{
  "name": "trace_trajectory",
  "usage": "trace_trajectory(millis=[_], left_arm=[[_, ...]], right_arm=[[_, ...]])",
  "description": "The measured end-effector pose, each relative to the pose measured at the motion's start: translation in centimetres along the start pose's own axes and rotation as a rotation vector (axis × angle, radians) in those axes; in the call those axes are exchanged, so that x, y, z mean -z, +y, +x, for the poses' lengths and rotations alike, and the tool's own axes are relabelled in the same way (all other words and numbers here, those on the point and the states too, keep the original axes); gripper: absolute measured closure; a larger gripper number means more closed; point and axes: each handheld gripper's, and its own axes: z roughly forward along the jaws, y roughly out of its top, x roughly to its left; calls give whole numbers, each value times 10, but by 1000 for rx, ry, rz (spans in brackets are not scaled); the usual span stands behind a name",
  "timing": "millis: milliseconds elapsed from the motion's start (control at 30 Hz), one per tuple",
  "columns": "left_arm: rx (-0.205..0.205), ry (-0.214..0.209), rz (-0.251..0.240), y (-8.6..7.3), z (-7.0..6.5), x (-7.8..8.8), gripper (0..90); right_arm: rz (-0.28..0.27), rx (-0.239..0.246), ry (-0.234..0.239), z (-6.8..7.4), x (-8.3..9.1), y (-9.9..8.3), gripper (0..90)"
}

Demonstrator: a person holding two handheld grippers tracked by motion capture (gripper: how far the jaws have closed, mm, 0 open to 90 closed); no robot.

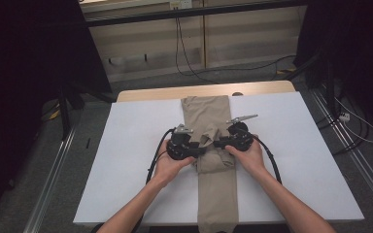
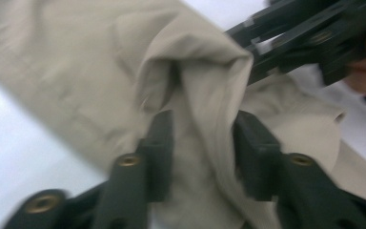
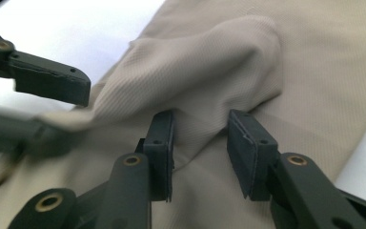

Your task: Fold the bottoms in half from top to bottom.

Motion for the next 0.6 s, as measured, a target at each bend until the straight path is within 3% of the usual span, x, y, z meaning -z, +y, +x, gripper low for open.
trace_trajectory(millis=[33,67,100,133,167,200,267,333,600], left_arm=[[-22,19,1,2,0,-3,541],[-1,0,-9,3,0,-6,531],[4,13,-5,5,1,-9,533],[8,48,-7,6,2,-10,561],[43,60,-27,6,3,-10,634],[62,23,-44,7,7,-9,712],[63,16,-54,7,8,-5,832],[77,-20,-65,6,9,0,838],[71,-81,-105,5,-4,14,877]], right_arm=[[1,14,-25,1,-2,1,634],[-1,26,-41,1,-5,2,650],[5,32,-43,2,-7,2,668],[2,40,-54,3,-9,3,716],[1,49,-64,3,-9,3,778],[-3,50,-62,4,-9,3,840],[-16,55,-55,5,-8,3,885],[-25,53,-46,5,-5,3,888],[-95,54,0,9,25,8,888]])
